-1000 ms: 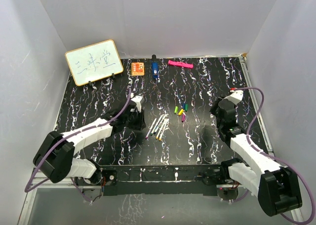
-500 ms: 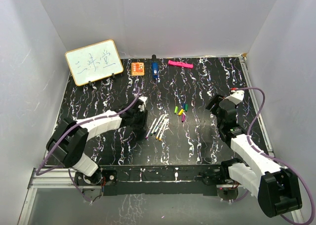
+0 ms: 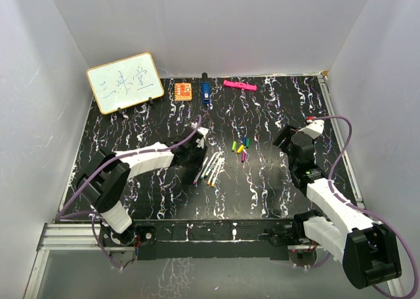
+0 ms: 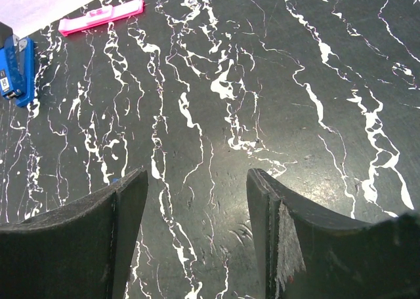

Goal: Insert the pens into the pen caps

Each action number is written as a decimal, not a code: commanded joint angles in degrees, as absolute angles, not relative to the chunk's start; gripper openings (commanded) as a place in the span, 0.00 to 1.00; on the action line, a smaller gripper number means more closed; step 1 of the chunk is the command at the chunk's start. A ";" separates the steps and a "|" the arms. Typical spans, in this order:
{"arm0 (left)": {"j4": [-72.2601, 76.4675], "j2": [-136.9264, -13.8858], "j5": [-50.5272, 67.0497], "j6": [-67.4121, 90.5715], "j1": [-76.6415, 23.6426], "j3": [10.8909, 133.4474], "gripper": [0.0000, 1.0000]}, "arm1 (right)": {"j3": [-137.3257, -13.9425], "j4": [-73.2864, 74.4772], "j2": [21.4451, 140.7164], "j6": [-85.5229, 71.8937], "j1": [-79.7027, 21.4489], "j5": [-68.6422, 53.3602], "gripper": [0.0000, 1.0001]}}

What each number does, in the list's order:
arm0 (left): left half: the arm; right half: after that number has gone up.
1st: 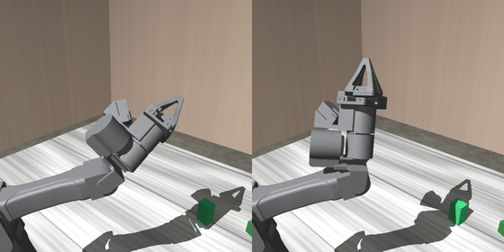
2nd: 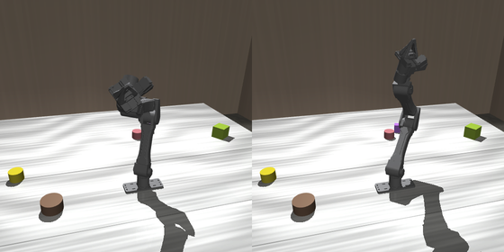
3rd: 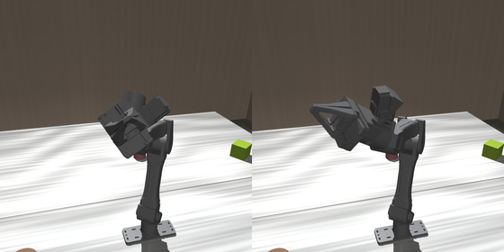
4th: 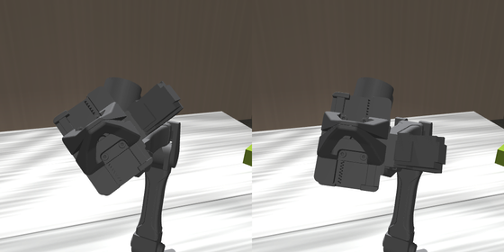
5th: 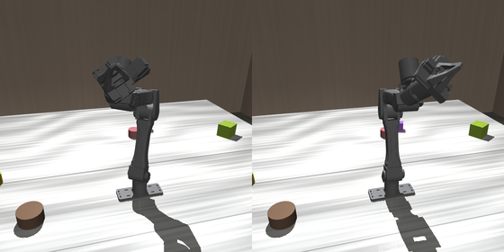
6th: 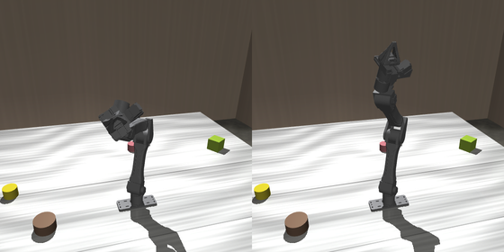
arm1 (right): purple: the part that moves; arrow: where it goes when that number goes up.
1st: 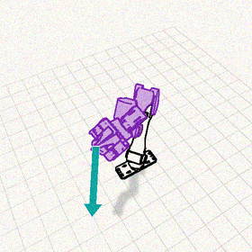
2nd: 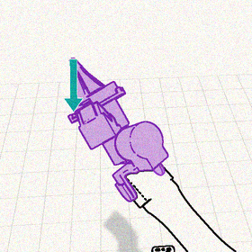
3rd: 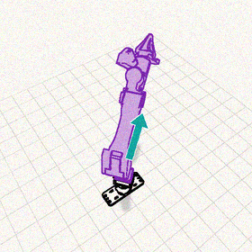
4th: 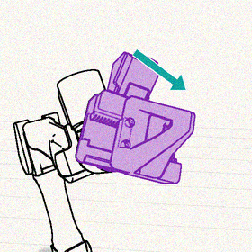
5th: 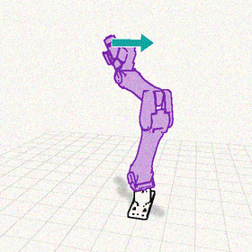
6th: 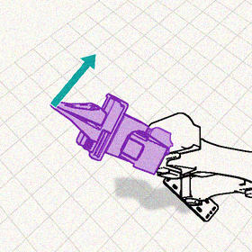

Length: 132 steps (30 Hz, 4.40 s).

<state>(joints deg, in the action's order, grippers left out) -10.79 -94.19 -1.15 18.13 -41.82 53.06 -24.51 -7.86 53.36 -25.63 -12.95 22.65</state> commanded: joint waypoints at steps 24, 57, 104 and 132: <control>-25.66 -98.07 -14.04 17.58 -43.93 57.94 0.37 | -24.15 -10.55 51.32 -25.66 -12.66 22.33 0.61; -30.62 -108.23 -0.64 12.28 -40.14 63.31 0.26 | -23.64 -10.33 50.13 -25.58 -12.61 24.03 0.62; -34.77 -109.80 2.23 10.68 -40.08 63.11 0.00 | -24.38 -9.33 52.10 -25.71 -12.65 24.39 0.69; -21.33 -90.18 5.00 9.42 -40.12 63.36 0.00 | -31.99 -1.98 65.92 -24.72 -23.40 19.79 0.55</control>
